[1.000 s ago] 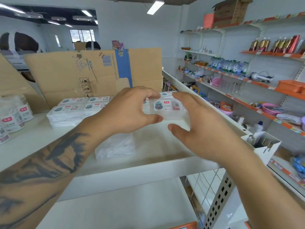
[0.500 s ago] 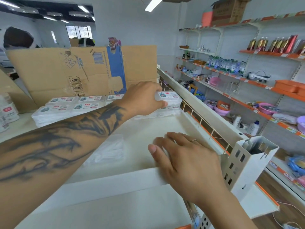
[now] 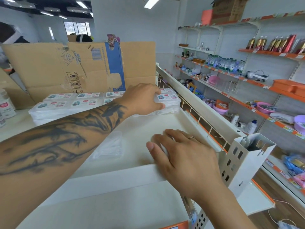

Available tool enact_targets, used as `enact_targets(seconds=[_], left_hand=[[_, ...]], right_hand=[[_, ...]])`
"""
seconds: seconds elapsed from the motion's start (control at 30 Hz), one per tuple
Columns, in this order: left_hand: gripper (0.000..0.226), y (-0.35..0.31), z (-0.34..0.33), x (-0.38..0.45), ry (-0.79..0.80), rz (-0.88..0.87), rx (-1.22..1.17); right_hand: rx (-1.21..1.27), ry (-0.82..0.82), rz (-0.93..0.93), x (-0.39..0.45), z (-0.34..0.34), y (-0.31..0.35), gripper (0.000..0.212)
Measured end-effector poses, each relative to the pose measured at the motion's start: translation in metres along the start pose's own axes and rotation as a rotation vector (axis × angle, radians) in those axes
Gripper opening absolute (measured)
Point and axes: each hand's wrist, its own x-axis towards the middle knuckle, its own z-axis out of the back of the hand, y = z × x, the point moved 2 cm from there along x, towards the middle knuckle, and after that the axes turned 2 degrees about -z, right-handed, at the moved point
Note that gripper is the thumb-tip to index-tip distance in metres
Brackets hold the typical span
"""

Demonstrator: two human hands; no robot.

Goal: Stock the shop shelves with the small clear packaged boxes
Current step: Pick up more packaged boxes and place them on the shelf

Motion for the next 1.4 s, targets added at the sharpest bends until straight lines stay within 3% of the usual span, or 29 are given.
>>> enact_targets(seconds=[0.23,0.4,0.5,0.7,0.87,1.03,1.17,1.4], left_hand=[[0.061,-0.005,0.010,-0.020,-0.045,-0.088,0.113],[0.050,-0.014,0.039,-0.082,-0.130,-0.096,-0.009],[0.046,-0.005,0.052,-0.132,-0.110,-0.024,-0.112],[0.062,0.039,0.052,-0.203,0.038,0.198,-0.319],[0.066,0.051,0.038,-0.221,-0.009,0.238,-0.453],[0.043,0.046,0.035,-0.224,-0.069,0.265,-0.486],[0.029,0.032,0.036,-0.222,-0.168,0.240,-0.516],[0.032,0.003,0.045,-0.218,-0.188,0.211,-0.925]], right_hand=[[0.016,-0.020,0.014,0.000,0.000,-0.002,0.050],[-0.010,-0.024,0.009,-0.001,0.000,-0.001,0.050],[0.002,-0.038,0.007,-0.001,0.000,-0.001,0.049],[0.036,-0.040,0.027,0.000,0.000,0.001,0.052],[0.048,-0.055,0.023,-0.002,0.001,0.002,0.055],[0.054,-0.042,0.043,-0.003,0.003,0.002,0.052],[0.246,-0.119,0.101,-0.003,0.004,0.004,0.040],[0.599,-0.217,0.282,-0.003,-0.001,0.014,0.044]])
